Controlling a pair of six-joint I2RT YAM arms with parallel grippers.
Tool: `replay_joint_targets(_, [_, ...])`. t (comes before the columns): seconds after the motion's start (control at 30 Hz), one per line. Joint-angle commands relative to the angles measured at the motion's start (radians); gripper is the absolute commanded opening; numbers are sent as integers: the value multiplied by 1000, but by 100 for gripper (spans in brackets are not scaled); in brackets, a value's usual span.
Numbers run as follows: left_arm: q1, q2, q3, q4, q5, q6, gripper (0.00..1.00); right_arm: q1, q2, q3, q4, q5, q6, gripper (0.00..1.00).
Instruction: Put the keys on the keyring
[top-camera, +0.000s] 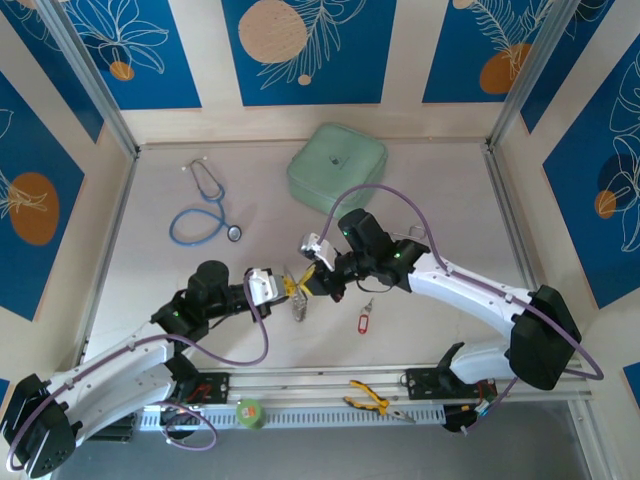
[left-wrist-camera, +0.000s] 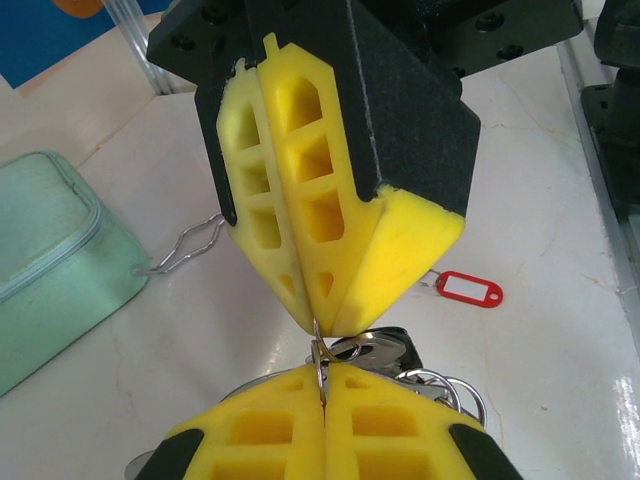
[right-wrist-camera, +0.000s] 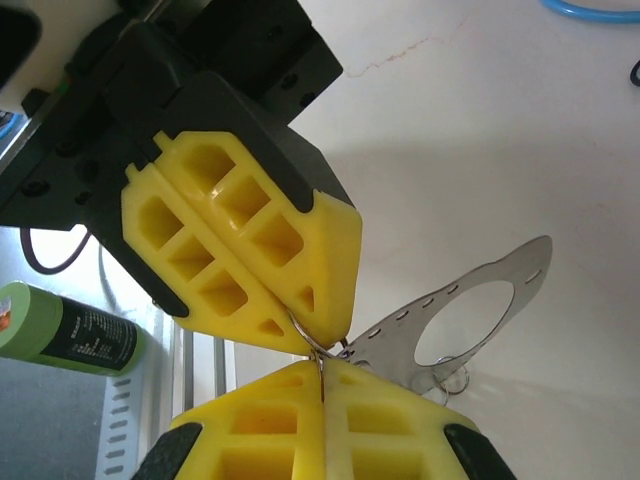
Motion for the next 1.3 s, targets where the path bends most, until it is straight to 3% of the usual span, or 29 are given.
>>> replay_joint_targets(0.0, [-10, -16, 10, -11, 74, 44, 0, -21, 22, 38, 17, 76, 44, 0])
replay_joint_targets(0.43, [-12, -40, 12, -45, 96, 161, 0, -37, 52, 71, -24, 63, 91, 0])
replay_joint_targets(0.9, [-14, -49, 8, -29, 92, 203, 0, -48, 64, 103, -74, 31, 89, 0])
replay_joint_targets(1.1, [-14, -49, -1, 18, 71, 163, 0, -40, 79, 106, -79, 22, 84, 0])
replay_joint_targets(1.27, [-15, -48, -27, 121, -9, 28, 0, -40, 67, 100, -87, 43, 60, 0])
